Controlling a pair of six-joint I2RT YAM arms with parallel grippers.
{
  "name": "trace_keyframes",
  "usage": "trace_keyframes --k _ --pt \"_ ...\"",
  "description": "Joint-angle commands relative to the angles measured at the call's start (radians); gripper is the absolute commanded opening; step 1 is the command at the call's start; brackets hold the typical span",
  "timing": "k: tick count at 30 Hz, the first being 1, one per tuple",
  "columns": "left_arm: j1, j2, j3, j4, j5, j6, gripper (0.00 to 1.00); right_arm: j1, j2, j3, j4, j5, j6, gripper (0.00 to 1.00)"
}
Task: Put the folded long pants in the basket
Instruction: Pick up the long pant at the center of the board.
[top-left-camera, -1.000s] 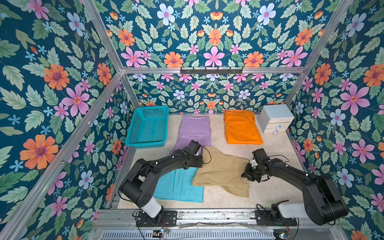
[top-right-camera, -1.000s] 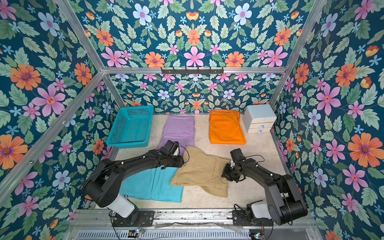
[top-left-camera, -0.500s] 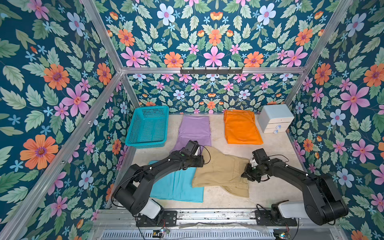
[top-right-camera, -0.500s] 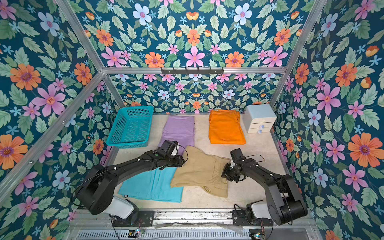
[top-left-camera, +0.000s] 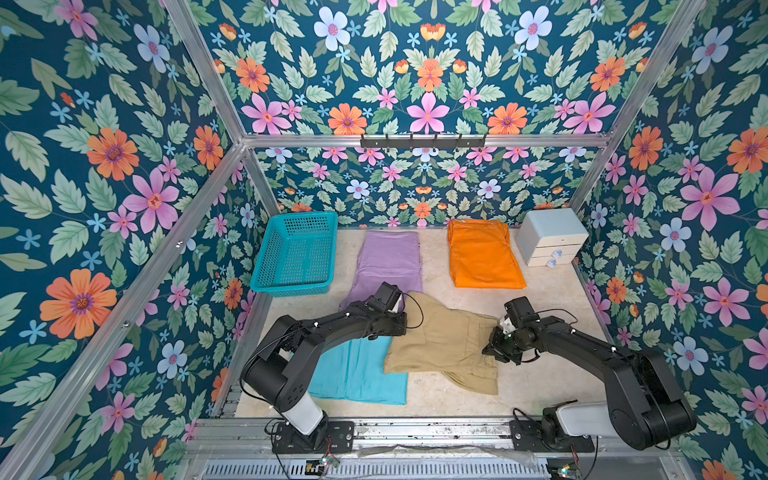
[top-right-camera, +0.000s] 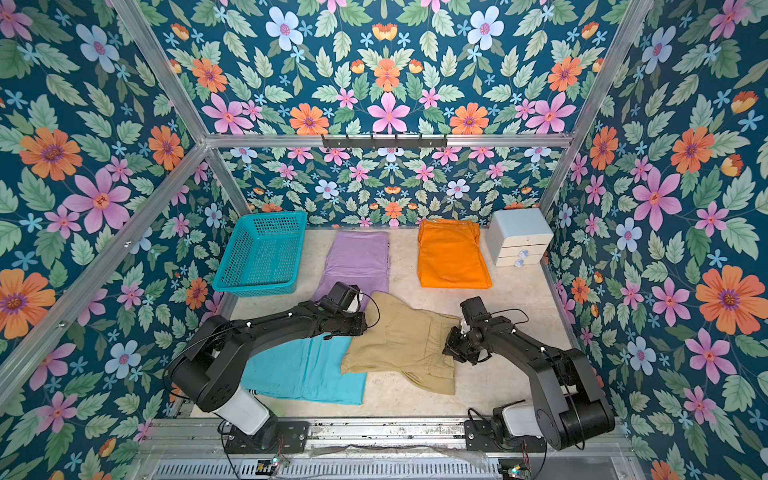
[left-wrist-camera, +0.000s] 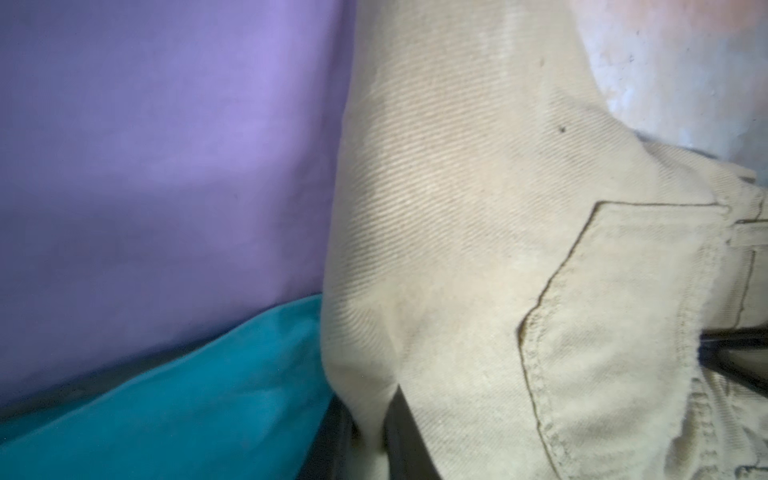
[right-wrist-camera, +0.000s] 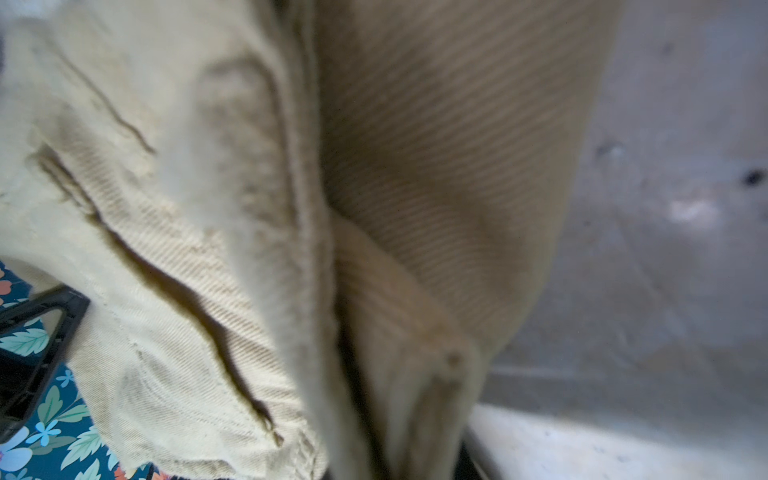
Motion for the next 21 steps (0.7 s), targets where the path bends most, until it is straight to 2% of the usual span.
trace_keyframes --k 1,2,7,12,16,21 --pt "0.001 -0.022 0.020 -0.023 -0.033 -0.009 0.06 -0.001 -0.008 -0.004 -0.108 0.147 -0.024 0.00" --pt "0.001 -0.034 0.026 -0.032 -0.043 -0.010 0.00 -0.001 -0.026 0.000 -0.118 0.150 -0.025 0.00" --pt "0.001 -0.097 0.076 -0.104 -0.099 -0.016 0.00 0.001 -0.116 0.053 -0.210 0.142 -0.054 0.00" --pt "0.001 -0.174 0.188 -0.231 -0.246 -0.009 0.00 0.068 -0.176 0.210 -0.291 0.157 -0.057 0.00" --pt "0.021 -0.222 0.271 -0.305 -0.397 0.013 0.00 0.123 -0.094 0.401 -0.324 0.172 -0.064 0.00" --pt "0.174 -0.221 0.400 -0.363 -0.486 0.051 0.00 0.195 0.164 0.730 -0.323 0.163 -0.094 0.00"
